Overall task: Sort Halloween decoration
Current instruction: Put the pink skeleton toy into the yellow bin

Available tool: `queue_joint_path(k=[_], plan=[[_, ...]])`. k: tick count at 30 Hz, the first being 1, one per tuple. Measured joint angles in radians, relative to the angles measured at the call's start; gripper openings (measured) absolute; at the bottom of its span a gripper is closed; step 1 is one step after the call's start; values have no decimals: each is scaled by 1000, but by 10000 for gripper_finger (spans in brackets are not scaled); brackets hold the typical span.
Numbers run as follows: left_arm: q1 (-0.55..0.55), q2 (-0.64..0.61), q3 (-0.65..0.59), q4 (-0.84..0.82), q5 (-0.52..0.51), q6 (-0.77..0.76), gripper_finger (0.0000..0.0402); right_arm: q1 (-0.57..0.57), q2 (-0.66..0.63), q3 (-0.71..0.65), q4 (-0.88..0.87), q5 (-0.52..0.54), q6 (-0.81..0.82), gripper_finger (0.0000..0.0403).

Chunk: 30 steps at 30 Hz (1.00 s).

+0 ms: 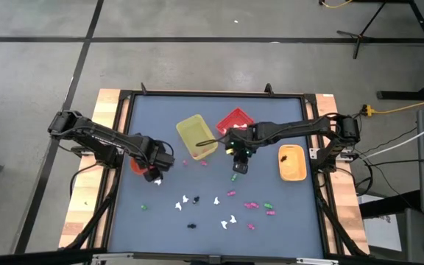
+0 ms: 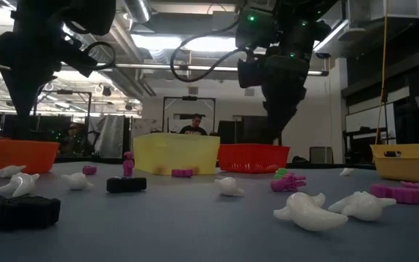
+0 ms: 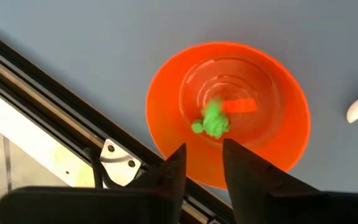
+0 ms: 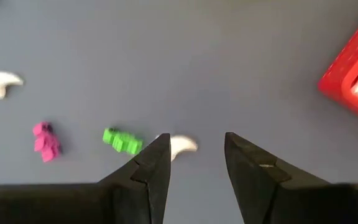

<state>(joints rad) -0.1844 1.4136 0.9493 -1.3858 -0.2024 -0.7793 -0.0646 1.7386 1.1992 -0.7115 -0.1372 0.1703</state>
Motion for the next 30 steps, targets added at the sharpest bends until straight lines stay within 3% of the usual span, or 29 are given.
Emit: queue_joint_path(k=[5,12,23,30], plan=[[0,0,0,14,-5,0,115,55,0,0,-48,-16,0,150],[0,0,0,34,-6,-4,118,232,0,0,-58,-5,38,150],[0,0,0,105,-6,-4,118,521,0,0,-160,181,302,150],[0,0,0,105,-6,-4,118,624,0,0,-153,259,385,150]])
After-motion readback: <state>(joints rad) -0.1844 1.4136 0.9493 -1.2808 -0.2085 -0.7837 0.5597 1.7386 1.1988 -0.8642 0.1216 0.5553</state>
